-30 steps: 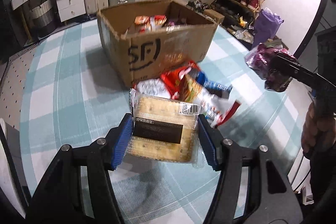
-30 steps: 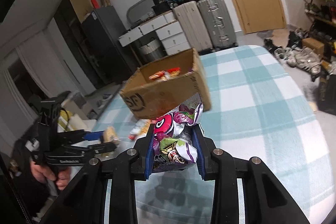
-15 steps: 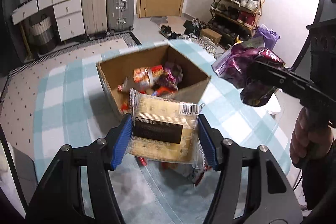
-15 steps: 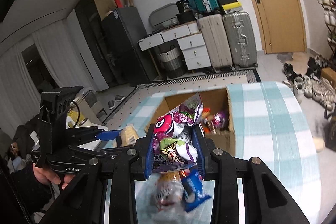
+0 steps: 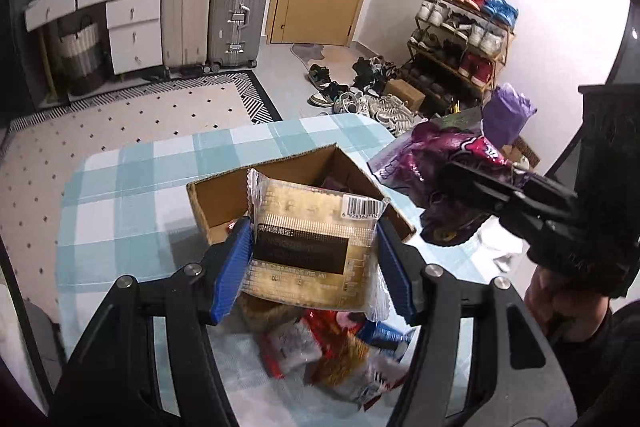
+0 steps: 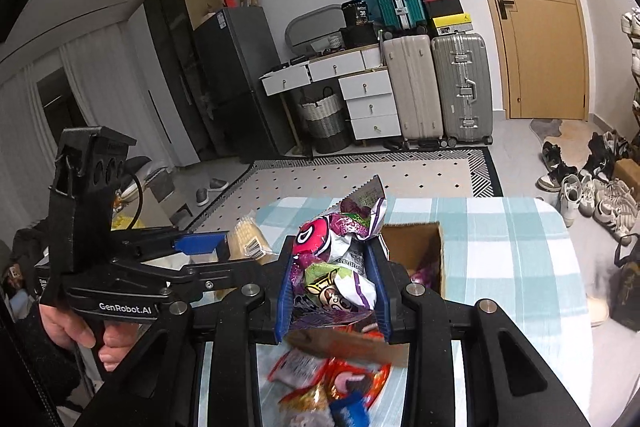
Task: Organize snacks
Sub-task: 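Carry both packs over the box and open both grippers to drop them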
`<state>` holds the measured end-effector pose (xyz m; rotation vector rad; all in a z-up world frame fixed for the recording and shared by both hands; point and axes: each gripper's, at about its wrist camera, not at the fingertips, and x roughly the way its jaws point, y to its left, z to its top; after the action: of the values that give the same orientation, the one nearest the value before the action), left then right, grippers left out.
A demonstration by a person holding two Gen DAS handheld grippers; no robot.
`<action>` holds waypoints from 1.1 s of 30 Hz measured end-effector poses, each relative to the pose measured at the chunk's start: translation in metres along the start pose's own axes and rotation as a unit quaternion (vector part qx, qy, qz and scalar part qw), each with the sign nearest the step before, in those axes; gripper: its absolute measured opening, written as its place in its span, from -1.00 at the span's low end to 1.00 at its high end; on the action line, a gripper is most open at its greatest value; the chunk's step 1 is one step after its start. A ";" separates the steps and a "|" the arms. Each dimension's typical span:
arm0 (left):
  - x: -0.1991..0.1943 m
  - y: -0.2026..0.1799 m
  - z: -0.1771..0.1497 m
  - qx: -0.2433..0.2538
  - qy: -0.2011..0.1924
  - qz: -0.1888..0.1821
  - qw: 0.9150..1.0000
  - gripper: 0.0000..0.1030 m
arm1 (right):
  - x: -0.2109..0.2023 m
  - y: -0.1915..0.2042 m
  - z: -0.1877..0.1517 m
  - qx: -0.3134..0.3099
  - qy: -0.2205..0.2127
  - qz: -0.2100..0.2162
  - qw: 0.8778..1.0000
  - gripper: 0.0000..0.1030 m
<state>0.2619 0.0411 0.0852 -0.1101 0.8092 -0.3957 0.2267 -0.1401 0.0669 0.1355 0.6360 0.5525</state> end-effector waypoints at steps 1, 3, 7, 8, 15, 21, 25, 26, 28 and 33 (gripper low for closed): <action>0.006 0.004 0.003 -0.007 0.001 -0.004 1.000 0.14 | 0.006 -0.002 0.003 0.003 0.002 -0.002 1.000 -0.37; 0.018 0.010 0.008 -0.019 0.005 -0.009 1.000 0.14 | 0.018 -0.005 0.009 0.002 0.006 -0.007 1.000 -0.37; 0.043 0.024 0.012 -0.038 0.010 -0.010 0.999 0.14 | 0.043 -0.009 0.017 0.000 0.021 -0.013 1.000 -0.37; 0.049 0.026 0.013 -0.038 0.013 -0.010 0.999 0.14 | 0.050 -0.010 0.018 -0.002 0.025 -0.016 1.000 -0.37; 0.089 0.041 0.010 -0.041 0.034 -0.008 0.999 0.14 | 0.088 -0.020 0.015 0.003 0.048 -0.024 0.999 -0.36; 0.115 0.046 0.009 -0.037 0.046 -0.007 0.998 0.14 | 0.111 -0.033 0.008 0.007 0.058 -0.036 0.998 -0.36; 0.128 0.052 0.010 -0.052 0.058 -0.018 0.997 0.14 | 0.116 -0.041 0.002 0.003 0.058 -0.039 0.998 -0.25; 0.131 0.052 0.011 -0.053 0.061 -0.016 0.997 0.17 | 0.115 -0.041 0.002 -0.003 0.051 -0.045 0.998 -0.22; 0.132 0.051 0.013 -0.048 0.064 -0.001 0.997 0.50 | 0.110 -0.045 0.001 -0.003 0.039 -0.049 0.998 0.10; 0.117 0.054 0.014 -0.051 0.046 0.012 0.998 0.60 | 0.088 -0.055 0.003 0.012 0.010 -0.037 0.999 0.34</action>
<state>0.3605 0.0454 0.0017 -0.1778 0.9216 -0.3394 0.3119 -0.1404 0.0071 0.1281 0.6635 0.4750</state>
